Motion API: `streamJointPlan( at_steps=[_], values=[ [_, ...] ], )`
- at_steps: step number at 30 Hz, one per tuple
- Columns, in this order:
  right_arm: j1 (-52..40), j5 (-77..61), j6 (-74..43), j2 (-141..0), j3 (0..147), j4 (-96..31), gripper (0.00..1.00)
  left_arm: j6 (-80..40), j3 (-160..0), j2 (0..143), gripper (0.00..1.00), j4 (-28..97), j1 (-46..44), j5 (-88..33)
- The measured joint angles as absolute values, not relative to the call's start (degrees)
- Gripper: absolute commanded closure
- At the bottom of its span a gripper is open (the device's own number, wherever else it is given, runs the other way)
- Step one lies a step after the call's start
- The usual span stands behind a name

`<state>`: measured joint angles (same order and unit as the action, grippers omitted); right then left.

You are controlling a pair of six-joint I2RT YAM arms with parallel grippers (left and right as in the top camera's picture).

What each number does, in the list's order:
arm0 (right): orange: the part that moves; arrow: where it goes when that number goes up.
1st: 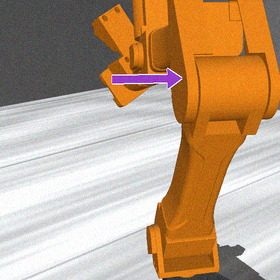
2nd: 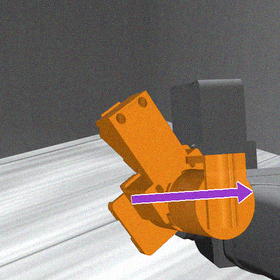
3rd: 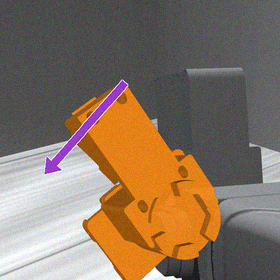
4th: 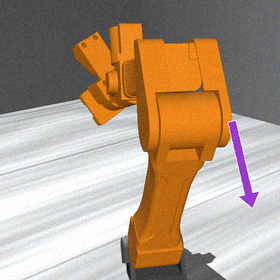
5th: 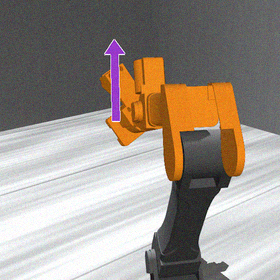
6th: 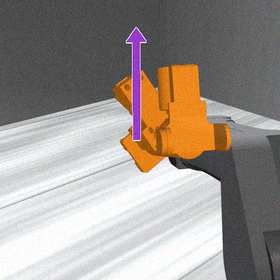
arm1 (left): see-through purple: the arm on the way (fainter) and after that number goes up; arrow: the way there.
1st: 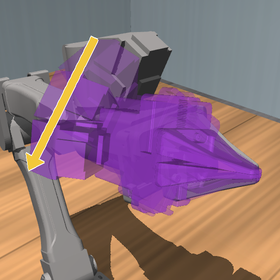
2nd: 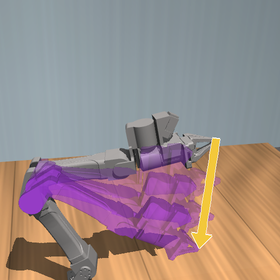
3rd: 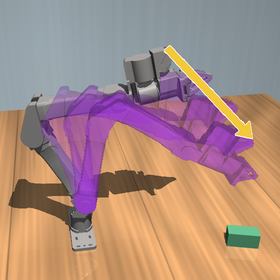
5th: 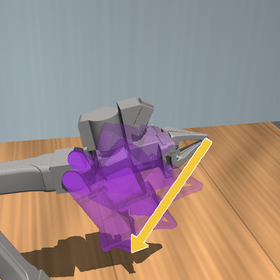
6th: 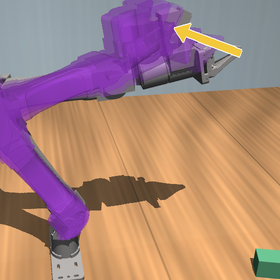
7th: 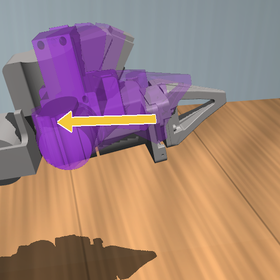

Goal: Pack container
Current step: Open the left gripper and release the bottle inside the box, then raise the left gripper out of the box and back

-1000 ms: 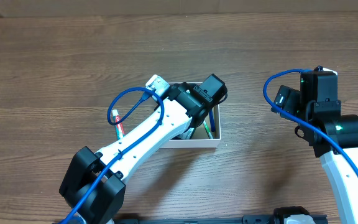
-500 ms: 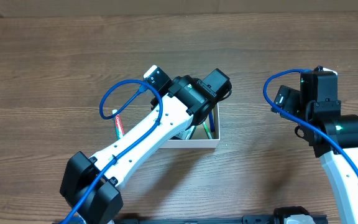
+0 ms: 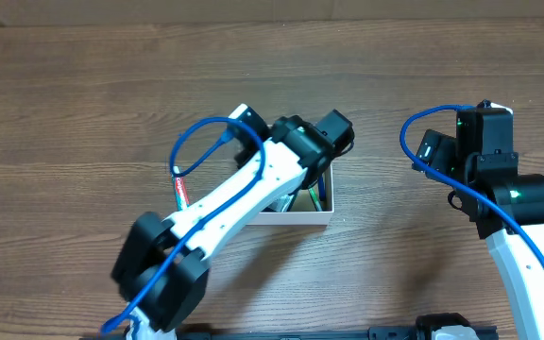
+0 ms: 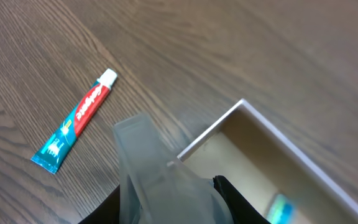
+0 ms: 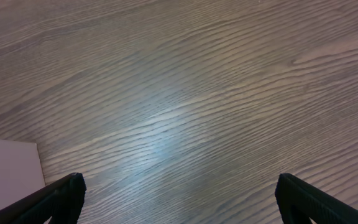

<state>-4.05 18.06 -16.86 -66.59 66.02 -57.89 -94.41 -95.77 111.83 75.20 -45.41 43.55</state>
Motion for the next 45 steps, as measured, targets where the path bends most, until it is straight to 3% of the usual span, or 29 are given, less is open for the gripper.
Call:
streamJointPlan(
  at_steps=[2, 6, 8, 23, 24, 27, 38, 45],
  values=[
    [-4.05, 18.06, -16.91, -66.59, 66.02, -57.89, 0.00, -94.41, -95.53, 113.21, 0.72, 75.20, -45.41, 43.57],
    [-4.05, 18.06, -16.88, -66.59, 66.02, -57.91, 0.00, -94.48, -95.11, 114.30, 0.37, 75.40, -45.41, 43.66],
    [-4.05, 18.06, -16.91, -66.59, 66.02, -57.91, 0.00, -94.76, -95.13, 114.26, 0.31, 75.48, -45.41, 44.34],
    [-4.05, 18.04, -16.88, -66.59, 66.02, -57.89, 0.00, -92.99, -97.41, 114.26, 0.21, 76.62, -45.41, 45.32],
    [-4.05, 18.04, -16.88, -66.59, 66.02, -57.91, 0.00, -92.29, -98.32, 114.26, 0.19, 76.66, -45.41, 45.30],
    [-4.05, 18.06, -16.93, -66.59, 66.02, -57.89, 0.00, -87.77, -102.74, 114.26, 0.00, 77.19, -45.41, 45.95],
    [-4.05, 18.06, -16.88, -66.59, 66.02, -57.89, 0.00, -72.29, -127.57, 113.89, 0.00, 96.18, -42.39, 53.47],
    [-4.05, 18.22, -16.91, -66.59, 66.02, -57.89, 0.00, -60.16, -130.56, 109.86, 0.00, 96.49, -30.04, 39.57]
  ],
)
